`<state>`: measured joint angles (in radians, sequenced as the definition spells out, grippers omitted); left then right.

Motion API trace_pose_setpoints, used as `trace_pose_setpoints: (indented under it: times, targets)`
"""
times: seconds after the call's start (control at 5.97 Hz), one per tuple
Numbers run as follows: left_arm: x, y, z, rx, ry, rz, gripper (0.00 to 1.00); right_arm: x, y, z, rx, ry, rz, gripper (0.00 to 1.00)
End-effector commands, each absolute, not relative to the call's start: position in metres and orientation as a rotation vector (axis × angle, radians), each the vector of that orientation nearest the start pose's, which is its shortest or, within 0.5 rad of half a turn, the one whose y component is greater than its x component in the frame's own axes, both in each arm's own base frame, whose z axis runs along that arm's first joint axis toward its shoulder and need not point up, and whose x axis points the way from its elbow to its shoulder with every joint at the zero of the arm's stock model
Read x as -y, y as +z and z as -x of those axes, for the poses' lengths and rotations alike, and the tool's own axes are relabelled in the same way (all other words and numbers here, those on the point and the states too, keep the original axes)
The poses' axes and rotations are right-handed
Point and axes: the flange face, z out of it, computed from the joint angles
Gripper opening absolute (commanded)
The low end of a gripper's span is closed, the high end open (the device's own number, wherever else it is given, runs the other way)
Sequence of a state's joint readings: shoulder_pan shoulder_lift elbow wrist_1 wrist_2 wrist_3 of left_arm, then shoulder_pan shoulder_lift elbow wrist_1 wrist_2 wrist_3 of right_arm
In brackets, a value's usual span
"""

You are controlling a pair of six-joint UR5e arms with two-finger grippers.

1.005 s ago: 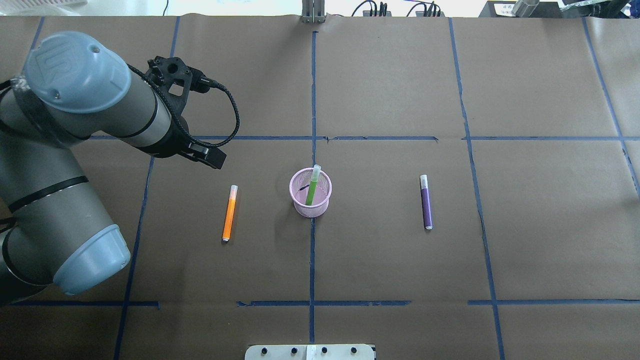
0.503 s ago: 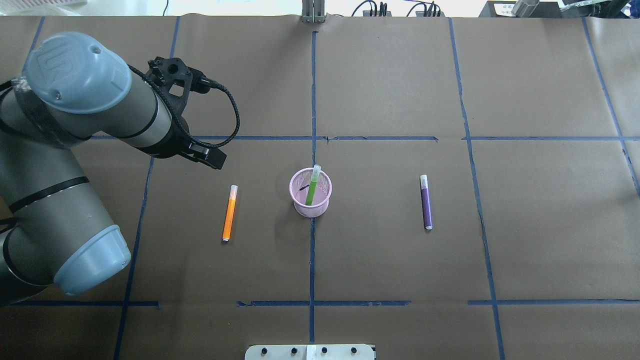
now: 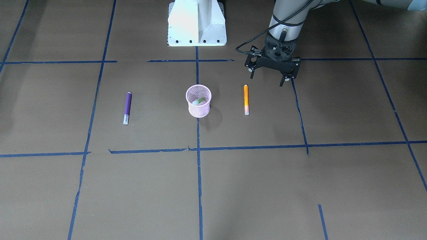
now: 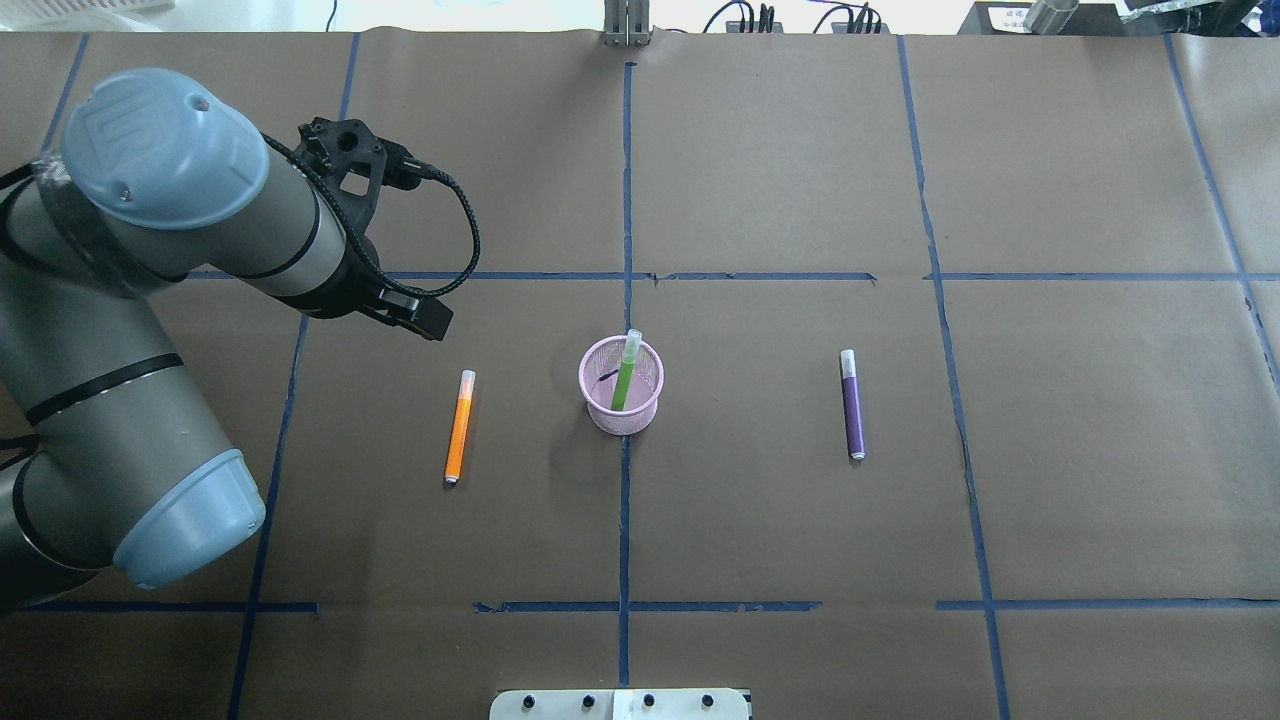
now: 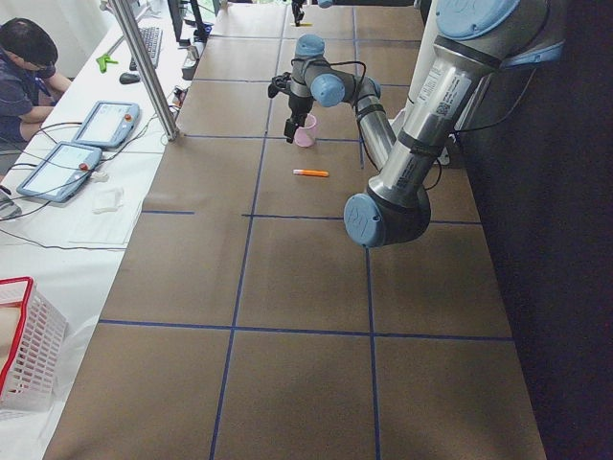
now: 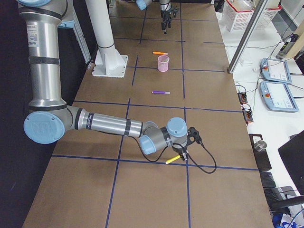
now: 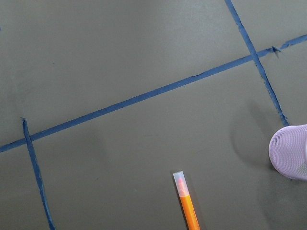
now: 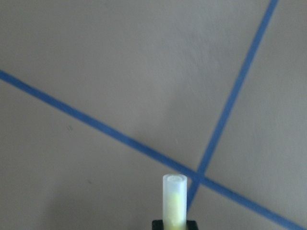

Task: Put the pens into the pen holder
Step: 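Hold the left gripper above the orange highlighter while the right gripper grasps the yellow highlighter, then lift the yellow highlighter and carry it over the cup with the right gripper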

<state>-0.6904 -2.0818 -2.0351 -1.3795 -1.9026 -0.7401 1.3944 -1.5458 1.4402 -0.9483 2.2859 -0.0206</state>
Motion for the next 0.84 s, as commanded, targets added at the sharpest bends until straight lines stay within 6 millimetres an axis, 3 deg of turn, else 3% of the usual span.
trace_pose_setpoints:
  times: [0.0,0.17,0.34,0.67]
  targets:
    - [0.44,0.212,-0.38,-0.771,0.262,-0.288,1.0,0.549,0.535,0.037,0.795,-0.412,-0.623,0.0]
    - [0.443,0.218,-0.383,-0.767,0.222,-0.262,1.0,0.547,0.465,0.06,0.893,-0.276,-0.626,0.0]
    - [0.446,0.225,-0.39,-0.758,0.208,-0.245,1.0,0.553,0.392,0.102,0.994,-0.115,-0.603,0.0]
    - [0.449,0.23,-0.392,-0.751,0.202,-0.235,1.0,0.522,0.309,0.195,1.066,0.102,-0.619,0.0]
